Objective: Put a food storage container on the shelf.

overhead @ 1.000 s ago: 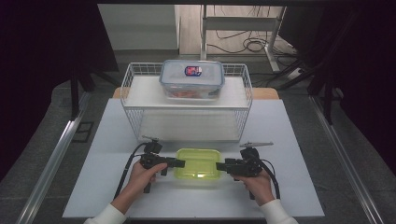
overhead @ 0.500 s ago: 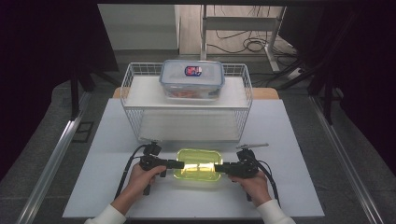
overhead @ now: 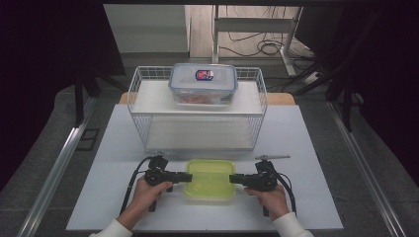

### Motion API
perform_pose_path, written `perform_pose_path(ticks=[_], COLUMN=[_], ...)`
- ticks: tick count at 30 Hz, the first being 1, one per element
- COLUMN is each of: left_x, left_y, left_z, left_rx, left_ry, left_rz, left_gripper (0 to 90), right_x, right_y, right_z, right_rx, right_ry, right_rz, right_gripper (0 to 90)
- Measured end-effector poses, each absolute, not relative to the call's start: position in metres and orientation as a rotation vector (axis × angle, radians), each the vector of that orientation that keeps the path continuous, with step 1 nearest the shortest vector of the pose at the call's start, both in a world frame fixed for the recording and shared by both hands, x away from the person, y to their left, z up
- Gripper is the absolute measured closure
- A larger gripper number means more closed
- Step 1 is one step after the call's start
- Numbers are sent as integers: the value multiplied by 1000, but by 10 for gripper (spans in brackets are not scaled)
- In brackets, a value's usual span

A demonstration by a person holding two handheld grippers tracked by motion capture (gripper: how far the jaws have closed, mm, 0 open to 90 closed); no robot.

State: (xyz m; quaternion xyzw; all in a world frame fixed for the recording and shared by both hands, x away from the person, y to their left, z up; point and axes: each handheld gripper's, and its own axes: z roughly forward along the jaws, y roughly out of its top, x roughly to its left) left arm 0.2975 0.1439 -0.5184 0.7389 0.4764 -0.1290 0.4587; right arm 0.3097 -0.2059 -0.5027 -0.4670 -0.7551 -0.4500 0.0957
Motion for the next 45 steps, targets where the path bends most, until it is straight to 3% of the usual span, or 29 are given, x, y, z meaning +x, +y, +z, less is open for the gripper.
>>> perform_pose_path(ticks=[5,18,31,45], left_x=[294,283,272,279], left_y=[146,149,159,163], left_z=[-516,-502,-463,-434], left_rx=[1808,1807,1799,1800], left_ry=[1136,1075,967,937], left_rz=[-307,-230,-97,-49], left_gripper=[764,770,771,772], right_x=[307,299,289,294], right_y=[-210,-209,-201,-196], right_z=[-501,-489,-453,-425], right_rx=[-1376,-1317,-1218,-1182], right_ry=[-2218,-2249,-2335,-2377], right_rz=[-1371,-1446,-1593,-1640], right_gripper=[801,803,803,803])
